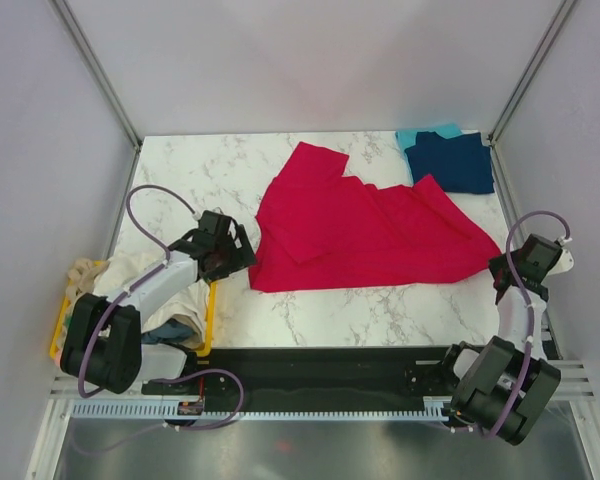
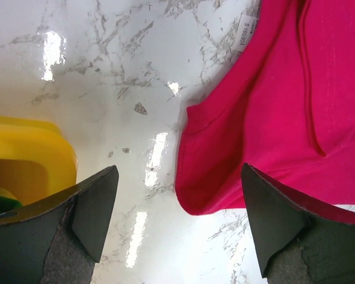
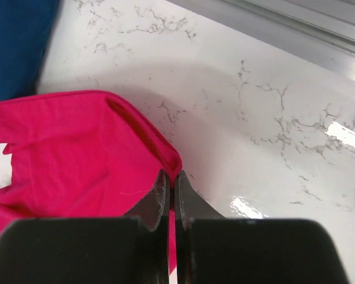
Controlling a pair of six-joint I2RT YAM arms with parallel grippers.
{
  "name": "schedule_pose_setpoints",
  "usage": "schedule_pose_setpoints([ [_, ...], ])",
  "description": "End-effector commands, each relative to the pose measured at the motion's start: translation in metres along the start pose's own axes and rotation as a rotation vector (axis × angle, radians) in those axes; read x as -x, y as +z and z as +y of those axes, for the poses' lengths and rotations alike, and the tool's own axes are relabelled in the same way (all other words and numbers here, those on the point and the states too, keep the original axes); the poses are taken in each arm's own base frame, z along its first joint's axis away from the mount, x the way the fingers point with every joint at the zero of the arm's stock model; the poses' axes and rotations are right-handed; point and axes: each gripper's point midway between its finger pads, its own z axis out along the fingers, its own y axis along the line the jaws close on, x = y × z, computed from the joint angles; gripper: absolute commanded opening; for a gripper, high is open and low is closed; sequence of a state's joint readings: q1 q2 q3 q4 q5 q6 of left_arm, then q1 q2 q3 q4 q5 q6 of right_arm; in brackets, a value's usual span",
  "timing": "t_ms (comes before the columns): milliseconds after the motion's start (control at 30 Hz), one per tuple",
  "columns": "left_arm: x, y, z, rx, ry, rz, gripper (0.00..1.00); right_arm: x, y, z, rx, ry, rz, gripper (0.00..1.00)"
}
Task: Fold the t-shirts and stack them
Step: Fold the tshirt
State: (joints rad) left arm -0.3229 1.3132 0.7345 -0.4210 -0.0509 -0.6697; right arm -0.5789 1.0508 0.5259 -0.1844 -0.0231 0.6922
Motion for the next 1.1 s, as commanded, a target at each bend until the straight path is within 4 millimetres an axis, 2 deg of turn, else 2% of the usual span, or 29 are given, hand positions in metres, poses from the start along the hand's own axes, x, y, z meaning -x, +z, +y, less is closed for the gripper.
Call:
schedule_pose_setpoints([
  [0, -0.007, 0.006, -0.001, -0.004, -0.029, -0.013, 0.91, -0.017, 0.001, -0.022, -0.075, 0.002, 0.045, 0.0],
  [33, -0.01, 0.007, -0.001, -0.005, -0.035, -0.007, 0.91, -0.023, 0.006, -0.027, -0.096, -0.002, 0.071, 0.0],
  [200, -0.028, 0.02, -0.007, -0.026, -0.031, 0.028, 0.92, -0.046, 0.015, -0.025, -0.053, -0.015, 0.176, 0.0],
  [333, -0.035, 0.031, -0.014, -0.042, -0.019, 0.03, 0.92, -0.048, 0.016, -0.022, -0.026, -0.019, 0.18, 0.0],
  [433, -0.036, 0.044, -0.017, -0.039, -0.009, 0.035, 0.87, -0.05, 0.018, -0.02, -0.016, -0.023, 0.192, 0.0],
  [533, -0.033, 0.052, -0.031, -0.101, 0.024, 0.037, 0.41, -0.052, 0.019, -0.02, -0.015, -0.024, 0.202, 0.0],
  [567, -0.028, 0.051, -0.036, -0.11, 0.026, 0.026, 0.08, -0.051, 0.02, -0.02, -0.015, -0.022, 0.2, 0.0],
  [600, -0.026, 0.048, -0.038, -0.113, 0.029, 0.022, 0.02, -0.05, 0.02, -0.019, -0.014, -0.022, 0.199, 0.0],
  [633, -0.026, 0.044, -0.036, -0.107, 0.031, 0.031, 0.02, -0.048, 0.019, -0.017, -0.009, -0.016, 0.197, 0.0],
  [700, -0.016, 0.024, -0.04, -0.12, 0.018, -0.004, 0.02, -0.046, 0.019, -0.013, 0.003, -0.018, 0.194, 0.0],
  [733, -0.019, 0.016, -0.029, -0.075, 0.015, 0.005, 0.02, -0.046, 0.018, -0.013, 0.003, -0.015, 0.195, 0.0],
  [767, -0.011, -0.004, -0.031, -0.095, 0.005, -0.04, 0.02, -0.045, 0.017, -0.012, 0.004, -0.017, 0.194, 0.0],
  [833, -0.01, -0.023, -0.025, -0.093, -0.028, -0.065, 0.02, -0.045, 0.016, -0.013, 0.0, -0.017, 0.191, 0.0],
  [900, -0.018, -0.044, -0.015, -0.097, -0.063, -0.071, 0.02, -0.046, 0.016, -0.015, -0.007, -0.011, 0.19, 0.02],
  [1000, -0.035, -0.059, 0.0, -0.09, -0.092, -0.054, 0.02, -0.048, 0.015, -0.016, -0.011, -0.004, 0.195, 0.08],
  [1067, -0.046, -0.058, 0.01, -0.075, -0.102, -0.034, 0.02, -0.053, 0.013, -0.016, -0.004, -0.001, 0.214, 0.12],
])
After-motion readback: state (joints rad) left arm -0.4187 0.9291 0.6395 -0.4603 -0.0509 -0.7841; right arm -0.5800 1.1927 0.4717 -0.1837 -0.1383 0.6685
